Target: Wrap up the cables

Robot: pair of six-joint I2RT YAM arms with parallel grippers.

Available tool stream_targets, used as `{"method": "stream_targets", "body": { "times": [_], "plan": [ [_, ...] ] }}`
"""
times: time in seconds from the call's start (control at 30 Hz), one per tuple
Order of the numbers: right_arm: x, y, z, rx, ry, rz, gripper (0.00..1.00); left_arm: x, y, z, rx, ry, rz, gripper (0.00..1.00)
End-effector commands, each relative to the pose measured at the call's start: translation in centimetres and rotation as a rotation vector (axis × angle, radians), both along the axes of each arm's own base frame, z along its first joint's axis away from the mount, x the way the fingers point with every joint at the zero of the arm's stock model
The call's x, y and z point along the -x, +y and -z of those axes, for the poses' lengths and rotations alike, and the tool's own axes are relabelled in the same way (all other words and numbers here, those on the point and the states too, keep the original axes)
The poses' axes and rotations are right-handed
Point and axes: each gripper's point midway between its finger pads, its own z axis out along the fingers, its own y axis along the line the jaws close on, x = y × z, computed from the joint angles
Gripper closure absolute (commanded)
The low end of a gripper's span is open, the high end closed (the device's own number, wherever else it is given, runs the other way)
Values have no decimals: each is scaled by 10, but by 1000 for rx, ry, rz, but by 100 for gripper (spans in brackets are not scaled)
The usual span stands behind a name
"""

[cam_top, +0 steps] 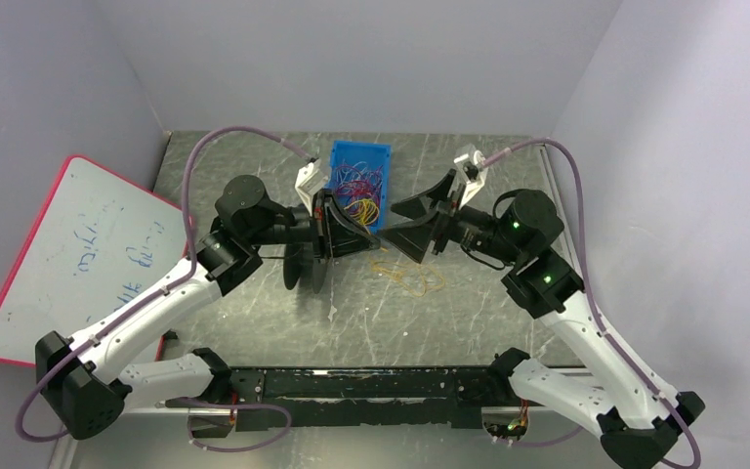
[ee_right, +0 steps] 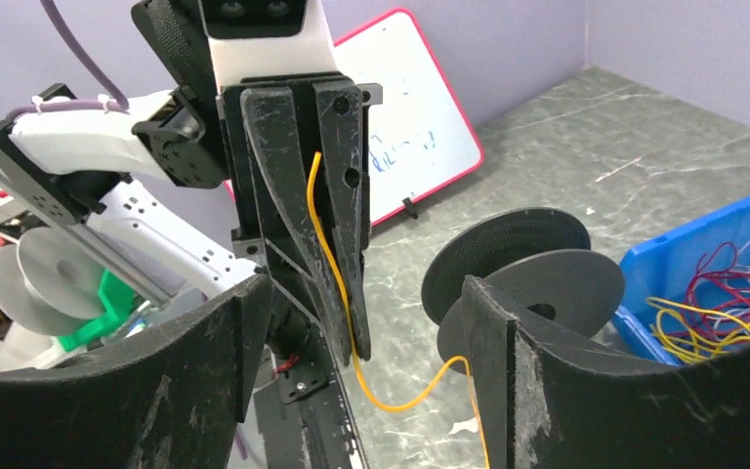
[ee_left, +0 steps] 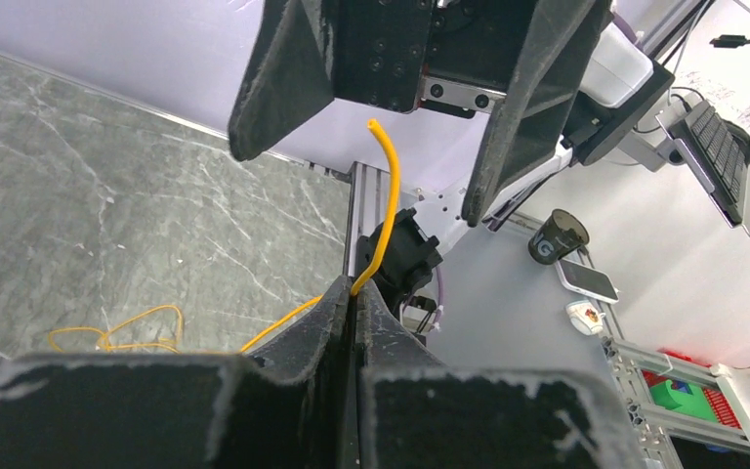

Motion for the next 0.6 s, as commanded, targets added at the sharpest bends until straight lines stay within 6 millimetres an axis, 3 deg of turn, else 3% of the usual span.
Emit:
{"method": "stream_targets", "body": {
  "times": [0.0,0.27,0.57],
  "plan": [
    [4,-11,2,18,-75,31,25,-1,4,-8,26,-37,-41,93],
    [27,-10,32,26,-218,-80,31,10,13,-30,92,-37,-43,93],
    [40,1,37,-51,-358,-202,34,17,16,-36,106,-15,-24,93]
  ]
}}
